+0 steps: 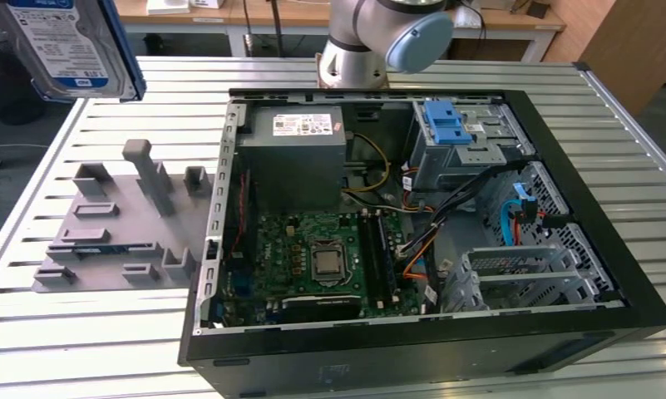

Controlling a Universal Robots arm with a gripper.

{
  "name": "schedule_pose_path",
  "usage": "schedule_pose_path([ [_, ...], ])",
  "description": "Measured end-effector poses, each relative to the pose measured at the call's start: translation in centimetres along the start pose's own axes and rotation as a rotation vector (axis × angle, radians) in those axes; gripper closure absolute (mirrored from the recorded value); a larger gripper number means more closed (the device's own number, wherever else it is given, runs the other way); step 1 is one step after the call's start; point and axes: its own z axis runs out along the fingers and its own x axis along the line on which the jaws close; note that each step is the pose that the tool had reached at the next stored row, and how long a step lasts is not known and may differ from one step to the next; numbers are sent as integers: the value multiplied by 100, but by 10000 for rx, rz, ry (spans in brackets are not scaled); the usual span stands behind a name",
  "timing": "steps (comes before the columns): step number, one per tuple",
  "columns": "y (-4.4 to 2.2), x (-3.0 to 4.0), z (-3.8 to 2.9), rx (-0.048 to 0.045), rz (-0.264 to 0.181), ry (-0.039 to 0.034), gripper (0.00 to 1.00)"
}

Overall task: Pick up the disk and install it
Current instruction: 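Pick up the disk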

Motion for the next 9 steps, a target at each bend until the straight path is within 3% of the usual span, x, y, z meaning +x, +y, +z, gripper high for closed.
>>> schedule_pose_path([
  [9, -205, 82, -1, -11, 0, 0, 64],
])
